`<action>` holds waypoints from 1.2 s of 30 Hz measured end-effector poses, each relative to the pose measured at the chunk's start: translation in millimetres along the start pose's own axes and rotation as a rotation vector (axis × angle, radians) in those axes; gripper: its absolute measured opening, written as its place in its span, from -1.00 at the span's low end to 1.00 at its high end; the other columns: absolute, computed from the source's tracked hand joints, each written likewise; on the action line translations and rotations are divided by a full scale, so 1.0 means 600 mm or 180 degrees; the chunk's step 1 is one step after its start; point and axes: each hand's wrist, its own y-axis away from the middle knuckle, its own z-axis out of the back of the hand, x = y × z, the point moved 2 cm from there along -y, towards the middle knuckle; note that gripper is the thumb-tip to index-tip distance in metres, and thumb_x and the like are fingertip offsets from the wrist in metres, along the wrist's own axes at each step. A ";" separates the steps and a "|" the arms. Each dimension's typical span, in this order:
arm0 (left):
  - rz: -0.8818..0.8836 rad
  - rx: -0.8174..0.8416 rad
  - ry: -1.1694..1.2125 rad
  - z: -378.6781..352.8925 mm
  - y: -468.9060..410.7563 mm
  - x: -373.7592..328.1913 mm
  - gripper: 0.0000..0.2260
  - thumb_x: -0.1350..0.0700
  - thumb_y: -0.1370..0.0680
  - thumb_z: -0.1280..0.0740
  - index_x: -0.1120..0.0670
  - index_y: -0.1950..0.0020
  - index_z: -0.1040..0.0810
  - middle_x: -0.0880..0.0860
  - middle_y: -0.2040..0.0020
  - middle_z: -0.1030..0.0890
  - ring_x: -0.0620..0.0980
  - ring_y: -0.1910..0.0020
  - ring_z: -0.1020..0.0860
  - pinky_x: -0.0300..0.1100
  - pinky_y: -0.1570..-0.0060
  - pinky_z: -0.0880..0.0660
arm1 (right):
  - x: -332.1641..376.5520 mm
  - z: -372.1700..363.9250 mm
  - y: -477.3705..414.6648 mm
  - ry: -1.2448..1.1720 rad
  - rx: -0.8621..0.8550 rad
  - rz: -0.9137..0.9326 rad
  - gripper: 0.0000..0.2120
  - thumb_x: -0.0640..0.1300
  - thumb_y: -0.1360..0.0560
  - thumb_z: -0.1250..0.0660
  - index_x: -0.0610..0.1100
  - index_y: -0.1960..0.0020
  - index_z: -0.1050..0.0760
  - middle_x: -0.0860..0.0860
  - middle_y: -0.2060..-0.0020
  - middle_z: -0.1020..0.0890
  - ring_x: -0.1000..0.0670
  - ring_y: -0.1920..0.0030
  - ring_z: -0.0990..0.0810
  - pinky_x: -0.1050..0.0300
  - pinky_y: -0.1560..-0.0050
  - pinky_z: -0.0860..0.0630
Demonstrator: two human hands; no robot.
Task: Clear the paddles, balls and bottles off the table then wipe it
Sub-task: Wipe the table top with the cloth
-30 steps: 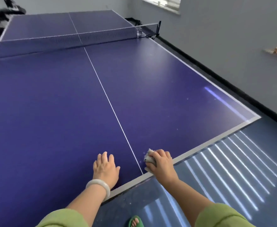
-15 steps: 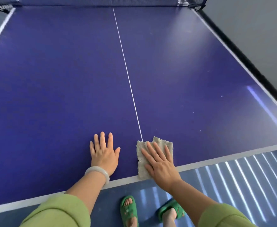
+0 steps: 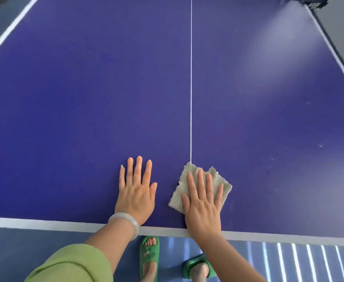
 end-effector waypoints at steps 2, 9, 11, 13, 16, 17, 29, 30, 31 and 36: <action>0.0006 0.0004 0.0035 0.000 0.002 0.000 -0.43 -0.10 -0.62 0.12 0.11 -0.59 -0.12 0.21 -0.58 -0.13 0.25 -0.57 -0.03 0.24 -0.50 -0.06 | 0.004 0.006 -0.040 0.0077 0.0034 0.0220 -0.45 0.15 -0.64 0.16 0.06 -0.60 0.04 0.02 -0.59 0.01 -0.08 -0.58 0.09 -0.26 -0.50 0.12; 0.0006 0.0016 0.0016 -0.003 0.004 0.003 -0.43 -0.10 -0.63 0.18 0.08 -0.60 -0.07 0.18 -0.60 -0.08 0.23 -0.58 0.03 0.22 -0.52 -0.02 | -0.002 0.047 -0.278 0.0054 0.0300 -0.0403 -0.46 0.05 -0.64 0.13 0.11 -0.59 0.19 0.01 -0.58 0.17 -0.12 -0.56 0.26 -0.34 -0.47 0.26; 0.0012 0.0014 0.0023 -0.004 0.004 0.006 -0.44 -0.09 -0.63 0.15 0.09 -0.60 -0.09 0.18 -0.59 -0.09 0.23 -0.58 0.01 0.22 -0.51 -0.04 | 0.023 0.033 -0.240 0.0077 0.0110 -0.0347 -0.47 0.04 -0.65 0.13 0.09 -0.59 0.17 -0.03 -0.58 0.14 -0.14 -0.56 0.23 -0.36 -0.47 0.23; 0.0020 -0.0009 0.0078 -0.004 0.003 0.007 -0.45 -0.06 -0.63 0.10 0.10 -0.59 -0.13 0.19 -0.59 -0.12 0.23 -0.57 -0.01 0.23 -0.50 -0.07 | 0.052 0.013 -0.154 0.0132 -0.0207 -0.0169 -0.48 0.03 -0.66 0.08 0.07 -0.60 0.06 -0.06 -0.59 0.02 -0.16 -0.57 0.12 -0.38 -0.47 0.13; -0.0003 -0.0019 0.0157 -0.006 0.003 0.005 -0.46 -0.04 -0.63 0.08 0.10 -0.59 -0.15 0.19 -0.58 -0.12 0.23 -0.57 -0.01 0.23 -0.49 -0.08 | 0.061 -0.019 -0.019 0.0051 -0.0277 -0.0038 -0.46 0.06 -0.63 0.03 0.04 -0.60 -0.01 -0.03 -0.58 -0.05 -0.13 -0.58 0.04 -0.35 -0.48 0.03; 0.0003 -0.0012 0.0155 -0.006 0.003 0.005 -0.46 -0.04 -0.63 0.08 0.10 -0.59 -0.15 0.19 -0.58 -0.12 0.23 -0.58 -0.01 0.23 -0.50 -0.07 | 0.051 -0.023 0.011 0.0058 -0.0249 0.0070 -0.46 0.06 -0.63 0.03 0.03 -0.60 -0.01 -0.02 -0.58 -0.05 -0.12 -0.58 0.03 -0.34 -0.48 0.01; 0.0013 0.0057 0.0148 -0.002 0.004 0.004 -0.45 -0.06 -0.62 0.11 0.09 -0.58 -0.14 0.19 -0.58 -0.14 0.22 -0.58 -0.02 0.20 -0.51 -0.06 | 0.081 -0.026 0.066 0.0025 -0.0234 0.0094 -0.49 0.07 -0.65 0.12 0.02 -0.58 -0.08 -0.02 -0.58 -0.10 -0.11 -0.58 -0.01 -0.28 -0.48 0.01; 0.0006 0.0048 0.0148 -0.001 0.004 0.005 -0.46 -0.06 -0.62 0.11 0.09 -0.58 -0.14 0.19 -0.58 -0.14 0.22 -0.58 -0.03 0.20 -0.51 -0.06 | 0.069 -0.024 0.073 0.0043 -0.0177 0.0268 -0.49 0.08 -0.66 0.16 0.03 -0.59 -0.07 0.00 -0.58 -0.08 -0.09 -0.58 0.01 -0.27 -0.48 0.00; 0.0010 0.0036 0.0150 -0.001 0.004 0.006 -0.47 -0.05 -0.62 0.09 0.09 -0.58 -0.15 0.19 -0.58 -0.15 0.22 -0.57 -0.03 0.20 -0.51 -0.06 | 0.043 -0.020 0.073 0.0065 -0.0153 0.0320 -0.49 0.09 -0.66 0.19 0.04 -0.59 -0.06 0.02 -0.58 -0.06 -0.08 -0.58 0.02 -0.26 -0.49 0.00; 0.0017 0.0075 0.0132 0.001 0.003 0.005 -0.49 -0.01 -0.63 -0.07 0.09 -0.58 -0.17 0.20 -0.57 -0.15 0.24 -0.57 -0.04 0.22 -0.51 -0.07 | -0.136 0.009 0.039 -0.0029 -0.0201 -0.0984 -0.47 0.15 -0.60 0.22 0.17 -0.56 0.16 0.08 -0.59 0.03 0.04 -0.57 0.16 -0.21 -0.52 0.16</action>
